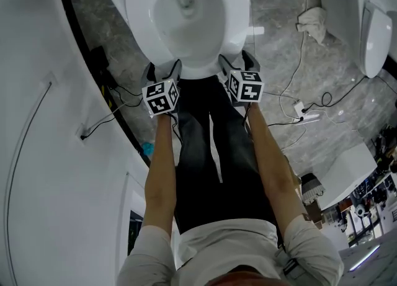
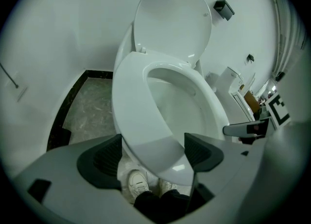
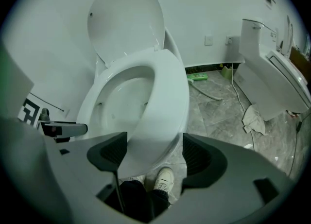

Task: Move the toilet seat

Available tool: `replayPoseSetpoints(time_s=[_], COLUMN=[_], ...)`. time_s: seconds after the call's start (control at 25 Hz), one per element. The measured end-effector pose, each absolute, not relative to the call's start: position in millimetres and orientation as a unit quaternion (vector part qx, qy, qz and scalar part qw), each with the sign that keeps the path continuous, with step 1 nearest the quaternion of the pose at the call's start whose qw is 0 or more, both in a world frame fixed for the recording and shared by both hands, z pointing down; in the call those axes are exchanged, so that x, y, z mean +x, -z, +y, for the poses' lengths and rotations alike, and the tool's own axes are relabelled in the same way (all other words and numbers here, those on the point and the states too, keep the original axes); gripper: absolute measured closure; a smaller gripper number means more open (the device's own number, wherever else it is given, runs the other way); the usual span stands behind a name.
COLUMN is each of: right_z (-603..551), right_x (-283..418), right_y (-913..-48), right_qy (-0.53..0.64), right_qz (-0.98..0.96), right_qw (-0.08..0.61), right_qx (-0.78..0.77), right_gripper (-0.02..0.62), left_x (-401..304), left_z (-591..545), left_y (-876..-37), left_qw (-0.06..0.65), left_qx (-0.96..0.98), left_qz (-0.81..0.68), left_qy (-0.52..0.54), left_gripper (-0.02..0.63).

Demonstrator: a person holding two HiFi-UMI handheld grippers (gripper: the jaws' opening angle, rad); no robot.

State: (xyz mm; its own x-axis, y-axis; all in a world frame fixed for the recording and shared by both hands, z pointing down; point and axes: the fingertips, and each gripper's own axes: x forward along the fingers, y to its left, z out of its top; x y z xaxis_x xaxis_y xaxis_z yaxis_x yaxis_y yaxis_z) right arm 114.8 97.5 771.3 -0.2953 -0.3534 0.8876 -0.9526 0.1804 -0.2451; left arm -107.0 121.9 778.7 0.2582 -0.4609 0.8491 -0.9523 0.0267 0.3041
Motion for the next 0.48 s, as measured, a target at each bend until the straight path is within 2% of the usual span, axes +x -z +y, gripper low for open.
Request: replayPoseSetpoints(time_s=[0.48], right_z=[98.2], right_x=[108.9], right_y=[-773.1], right_qy=[-0.423], right_qz=[-0.681], right_qw=[0.356], right_qx=[0.481], right_gripper=[0.235], left_x=[-109.1], left_z=[122.1], left_y=[-779.3], left_qw=[0.469], left_qx=[0.642], left_qz=[-0.548], left_qy=[-0.26], left_gripper=[0.21])
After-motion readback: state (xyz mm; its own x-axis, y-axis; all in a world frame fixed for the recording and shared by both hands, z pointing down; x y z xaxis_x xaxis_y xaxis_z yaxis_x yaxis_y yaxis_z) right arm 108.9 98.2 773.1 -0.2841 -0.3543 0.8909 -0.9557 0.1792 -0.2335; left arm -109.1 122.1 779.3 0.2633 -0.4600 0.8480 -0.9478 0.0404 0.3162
